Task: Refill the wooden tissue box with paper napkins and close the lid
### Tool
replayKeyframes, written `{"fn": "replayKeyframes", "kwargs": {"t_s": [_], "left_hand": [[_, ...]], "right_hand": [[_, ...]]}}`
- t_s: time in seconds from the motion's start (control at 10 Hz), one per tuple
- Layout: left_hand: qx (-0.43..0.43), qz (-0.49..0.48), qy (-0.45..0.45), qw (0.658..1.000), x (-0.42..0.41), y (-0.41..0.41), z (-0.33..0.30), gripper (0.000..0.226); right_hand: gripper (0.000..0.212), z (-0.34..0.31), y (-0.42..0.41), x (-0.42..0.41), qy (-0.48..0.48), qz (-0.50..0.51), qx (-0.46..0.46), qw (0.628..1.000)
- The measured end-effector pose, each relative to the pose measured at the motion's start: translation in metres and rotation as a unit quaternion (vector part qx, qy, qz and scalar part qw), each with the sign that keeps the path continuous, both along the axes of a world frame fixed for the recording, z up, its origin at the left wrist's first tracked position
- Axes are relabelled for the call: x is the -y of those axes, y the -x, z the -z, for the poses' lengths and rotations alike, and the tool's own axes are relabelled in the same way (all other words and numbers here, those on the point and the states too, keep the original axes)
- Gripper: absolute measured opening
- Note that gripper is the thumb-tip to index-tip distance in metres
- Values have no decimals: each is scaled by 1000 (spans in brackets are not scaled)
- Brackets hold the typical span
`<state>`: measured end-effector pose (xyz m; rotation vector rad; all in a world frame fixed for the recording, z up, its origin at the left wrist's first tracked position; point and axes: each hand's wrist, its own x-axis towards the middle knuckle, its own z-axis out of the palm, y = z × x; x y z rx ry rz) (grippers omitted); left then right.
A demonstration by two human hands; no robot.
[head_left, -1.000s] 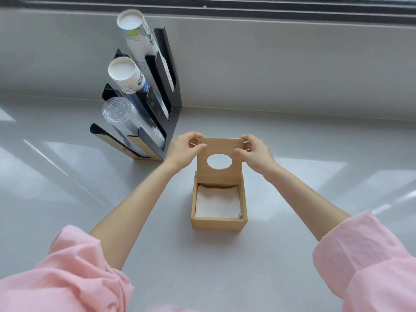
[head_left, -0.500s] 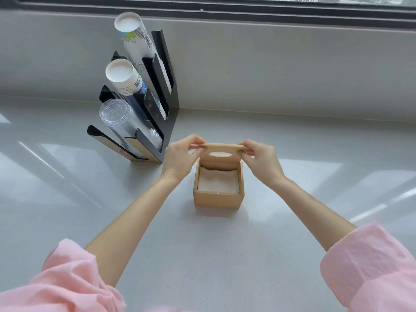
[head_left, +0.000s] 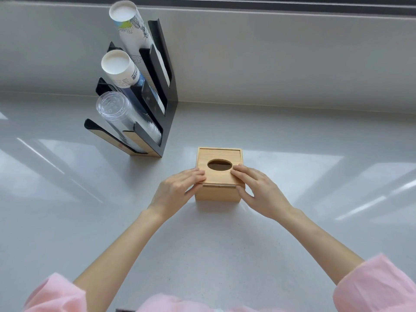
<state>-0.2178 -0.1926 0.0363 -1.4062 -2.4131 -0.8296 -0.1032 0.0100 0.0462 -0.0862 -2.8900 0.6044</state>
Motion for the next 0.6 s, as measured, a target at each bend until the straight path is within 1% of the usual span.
{"fn": "replayKeyframes", "kwargs": {"t_s": [0.1,0.3,0.5,0.6], "left_hand": [[-1,-2,18,1000,1,-3,6,13],[-3,-11,20,1000,-2,-3,4,12],[-23,-11,64,998,5,-10,11,23],[-22,-24,73,997,-1,-10,4,24]], "right_hand": [[36,7,-1,1,4,1,2,1000],[38,13,-2,5,7,2,-30,1000],[43,14,-5,1,8,-1,16,1000],[42,5,1,0,19,14,33,999]]}}
